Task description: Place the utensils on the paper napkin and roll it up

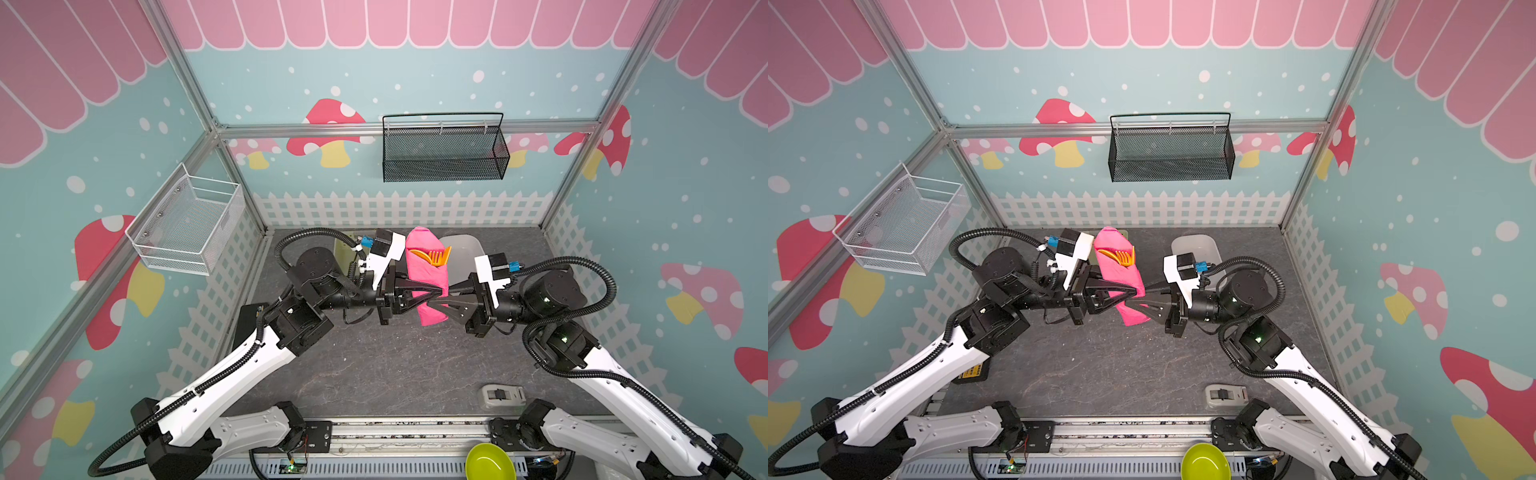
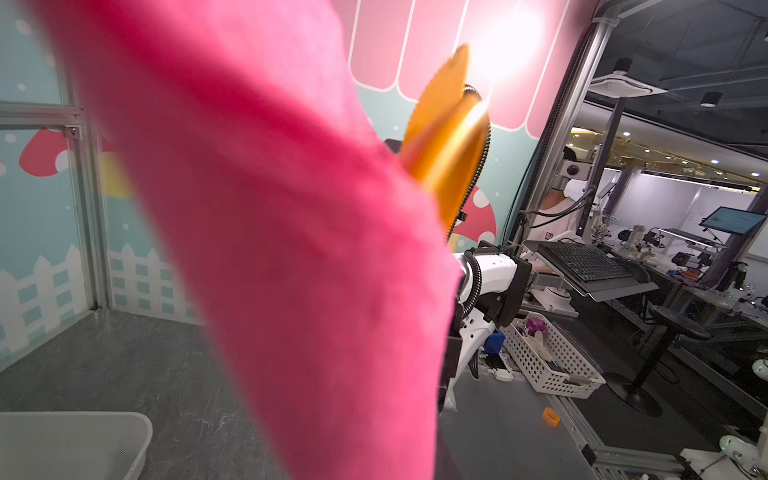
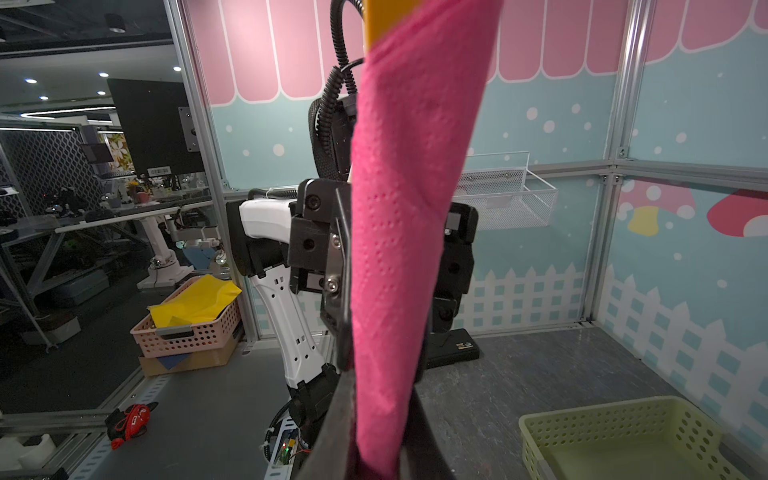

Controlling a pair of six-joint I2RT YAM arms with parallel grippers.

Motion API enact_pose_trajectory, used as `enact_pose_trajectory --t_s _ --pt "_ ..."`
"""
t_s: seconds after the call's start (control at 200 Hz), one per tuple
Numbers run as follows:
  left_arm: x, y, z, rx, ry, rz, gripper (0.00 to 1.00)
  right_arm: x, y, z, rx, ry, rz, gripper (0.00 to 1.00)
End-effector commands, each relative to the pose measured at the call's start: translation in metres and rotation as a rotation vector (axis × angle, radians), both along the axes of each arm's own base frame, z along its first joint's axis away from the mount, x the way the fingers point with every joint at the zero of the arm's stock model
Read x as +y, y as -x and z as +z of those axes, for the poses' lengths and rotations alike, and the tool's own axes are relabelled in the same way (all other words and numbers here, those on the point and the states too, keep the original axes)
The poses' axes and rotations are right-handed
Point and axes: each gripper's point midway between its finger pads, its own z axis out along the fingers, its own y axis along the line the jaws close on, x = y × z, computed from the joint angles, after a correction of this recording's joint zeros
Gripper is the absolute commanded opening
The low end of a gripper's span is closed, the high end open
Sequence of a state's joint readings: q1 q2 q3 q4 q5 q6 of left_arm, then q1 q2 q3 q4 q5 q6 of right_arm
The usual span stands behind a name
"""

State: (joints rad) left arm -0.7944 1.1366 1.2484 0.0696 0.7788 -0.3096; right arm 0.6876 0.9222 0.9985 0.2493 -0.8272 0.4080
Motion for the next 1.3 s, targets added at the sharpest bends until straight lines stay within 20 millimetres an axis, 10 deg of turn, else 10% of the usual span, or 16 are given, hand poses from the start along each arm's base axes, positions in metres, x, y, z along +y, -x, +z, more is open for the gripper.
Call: enact_pose_trajectory --t_s 0.0,0.195,0.46,0.861,1.291 --pt "0.008 -0.005 0.006 -0.018 0.012 0.064 0.12 -0.006 0.005 0.008 -0.037 -0.024 -0.017 0.13" --pt "0.007 -0.008 0.004 -0.015 0.006 0.074 0.10 -0.009 0.005 0.008 -0.026 -0.021 -0.032 0.32" --pt "0.007 -0.009 0.003 -0.015 0.005 0.079 0.09 -0.014 0.004 0.011 -0.034 -0.010 -0.072 0.32" --pt "0.005 -0.007 -0.001 -0.003 -0.003 0.059 0.11 -0.013 -0.003 0.014 -0.028 -0.013 -0.099 0.10" --pt "0.005 -0.004 -0.012 0.015 -0.011 0.038 0.44 -0.019 0.005 0.027 -0.061 -0.049 -0.100 0.00"
